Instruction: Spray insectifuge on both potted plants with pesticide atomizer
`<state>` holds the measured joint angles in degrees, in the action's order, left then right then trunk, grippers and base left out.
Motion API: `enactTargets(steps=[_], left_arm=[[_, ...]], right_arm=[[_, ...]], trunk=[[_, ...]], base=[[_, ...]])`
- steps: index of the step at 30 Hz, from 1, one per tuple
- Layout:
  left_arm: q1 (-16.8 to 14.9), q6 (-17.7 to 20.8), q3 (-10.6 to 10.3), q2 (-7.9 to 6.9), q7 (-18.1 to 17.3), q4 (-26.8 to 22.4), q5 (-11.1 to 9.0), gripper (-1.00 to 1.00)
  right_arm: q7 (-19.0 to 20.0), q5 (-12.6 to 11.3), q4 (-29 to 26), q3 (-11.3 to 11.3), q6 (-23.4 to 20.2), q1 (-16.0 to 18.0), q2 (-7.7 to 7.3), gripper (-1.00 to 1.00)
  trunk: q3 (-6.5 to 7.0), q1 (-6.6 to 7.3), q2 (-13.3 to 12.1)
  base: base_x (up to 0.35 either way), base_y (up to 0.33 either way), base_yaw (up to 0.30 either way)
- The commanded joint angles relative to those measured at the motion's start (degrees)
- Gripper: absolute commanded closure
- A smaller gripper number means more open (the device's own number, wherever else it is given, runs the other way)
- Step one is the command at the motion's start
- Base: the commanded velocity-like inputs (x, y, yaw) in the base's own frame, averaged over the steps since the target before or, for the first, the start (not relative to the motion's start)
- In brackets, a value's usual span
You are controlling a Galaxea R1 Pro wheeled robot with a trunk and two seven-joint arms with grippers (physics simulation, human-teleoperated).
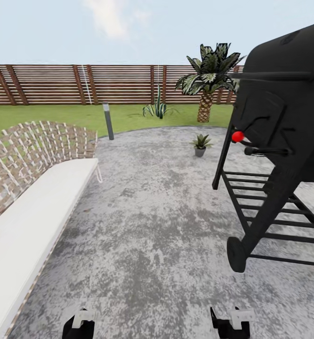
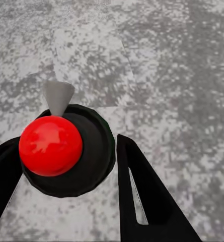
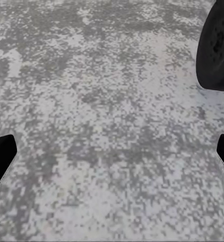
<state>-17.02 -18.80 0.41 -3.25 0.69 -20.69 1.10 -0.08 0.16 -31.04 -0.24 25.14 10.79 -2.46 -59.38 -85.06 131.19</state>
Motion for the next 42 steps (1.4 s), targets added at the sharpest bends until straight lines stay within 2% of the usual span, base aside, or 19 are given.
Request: enactTargets(steps=[1,42], left_arm=[[0.0,-0.2,0.0,0.00,0.1,0.0,0.1,1.00],[0.0,-0.2,0.0,0.00,0.1,0.0,0.1,1.00]], right_arm=[[0.0,0.0,0.0,0.0,0.2,0.0,0.00,-1.00],[0.1,0.0,0.1,0.0,0.2,0.0,0.00,-1.00]], trunk=[[-0.05,-0.02,0.0],[-0.05,-0.02,0.0]], base=[[0.339,0.000,0.000],[0.339,0.000,0.000]])
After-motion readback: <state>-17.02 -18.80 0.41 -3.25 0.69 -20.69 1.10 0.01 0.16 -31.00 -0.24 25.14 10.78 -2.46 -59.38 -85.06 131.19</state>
